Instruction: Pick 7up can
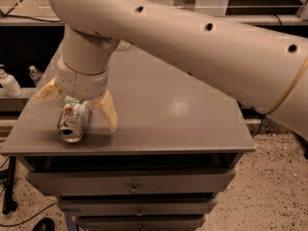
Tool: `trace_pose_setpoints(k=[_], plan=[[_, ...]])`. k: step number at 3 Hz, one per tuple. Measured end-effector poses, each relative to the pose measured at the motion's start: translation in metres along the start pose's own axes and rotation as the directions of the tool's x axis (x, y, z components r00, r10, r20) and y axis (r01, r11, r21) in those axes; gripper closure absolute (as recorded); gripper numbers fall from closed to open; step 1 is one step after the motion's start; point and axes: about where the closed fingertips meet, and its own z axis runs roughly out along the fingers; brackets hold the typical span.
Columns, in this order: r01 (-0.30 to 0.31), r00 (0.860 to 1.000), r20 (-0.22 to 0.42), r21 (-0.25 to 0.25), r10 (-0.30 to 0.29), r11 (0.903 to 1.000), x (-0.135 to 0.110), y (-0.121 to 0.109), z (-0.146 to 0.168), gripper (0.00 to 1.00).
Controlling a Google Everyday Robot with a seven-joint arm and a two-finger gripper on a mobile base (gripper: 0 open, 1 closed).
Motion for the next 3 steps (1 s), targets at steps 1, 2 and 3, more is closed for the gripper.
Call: trace_pose_setpoints(k=[1,2,3], plan=[[0.070,0.997,0.012,-0.056,-0.070,0.9959,0.003,-0.014,0.021,0.00],[0.133,0.991,0.017,-0.128,-0.132,0.9828,0.012,-0.022,0.033,0.00],[0.188,0.982,0.030,-0.187,-0.185,0.9643,0.017,-0.025,0.039,0.14]])
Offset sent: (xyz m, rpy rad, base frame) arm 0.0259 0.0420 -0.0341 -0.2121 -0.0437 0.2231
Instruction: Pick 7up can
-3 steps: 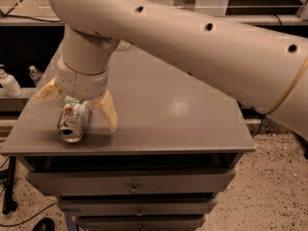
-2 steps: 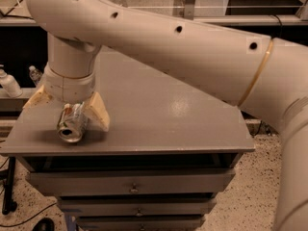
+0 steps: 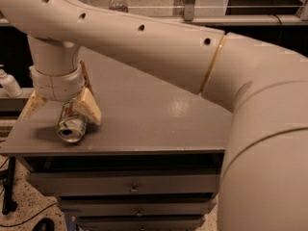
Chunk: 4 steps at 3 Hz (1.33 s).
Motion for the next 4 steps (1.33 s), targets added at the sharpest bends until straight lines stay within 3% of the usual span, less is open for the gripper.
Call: trace_pose_setpoints(k=[2,3,4], plan=[[0.046,0.999,-0.008,-0.052,-0.046,0.9976,0.001,-0.006,-0.005,0.60],[0.020,0.999,-0.026,-0.063,-0.021,0.9978,0.003,-0.008,-0.013,0.83],[-0.048,0.997,-0.058,-0.046,0.045,0.9978,0.010,-0.015,-0.036,1.00]])
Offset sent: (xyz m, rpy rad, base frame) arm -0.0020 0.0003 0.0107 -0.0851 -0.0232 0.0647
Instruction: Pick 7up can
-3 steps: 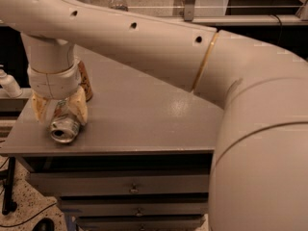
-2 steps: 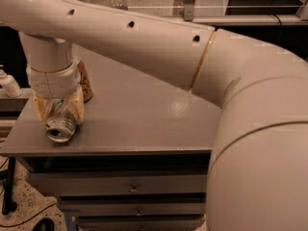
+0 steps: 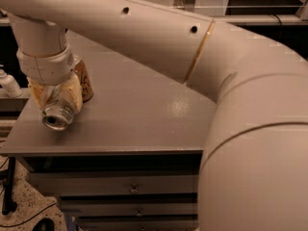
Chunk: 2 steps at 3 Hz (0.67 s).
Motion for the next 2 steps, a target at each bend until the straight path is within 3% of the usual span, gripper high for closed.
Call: trace_pose_setpoints(k=[1,2], plan=[[-0.073,0.997,-0.005,0.078,0.073,0.9943,0.011,0.001,-0.039,1.00],[-0.149,0.988,0.004,0.220,0.152,0.9641,0.020,0.009,-0.096,1.00]])
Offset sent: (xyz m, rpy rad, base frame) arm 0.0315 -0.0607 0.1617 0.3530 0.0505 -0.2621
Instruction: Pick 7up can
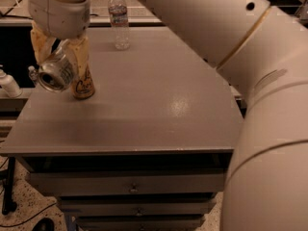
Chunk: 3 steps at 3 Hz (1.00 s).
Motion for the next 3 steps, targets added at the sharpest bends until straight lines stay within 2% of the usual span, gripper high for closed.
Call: trace_pose_setpoints(k=[1,2,3], plan=[[-0.072,0.997,0.017,0.133,0.071,0.9885,0.006,0.005,-0.052,1.00],[-0.167,0.986,0.047,0.269,0.160,0.9485,0.012,0.018,-0.096,1.00],[-0.290,0.957,0.093,0.396,0.276,0.8713,0.018,0.041,-0.126,1.00]])
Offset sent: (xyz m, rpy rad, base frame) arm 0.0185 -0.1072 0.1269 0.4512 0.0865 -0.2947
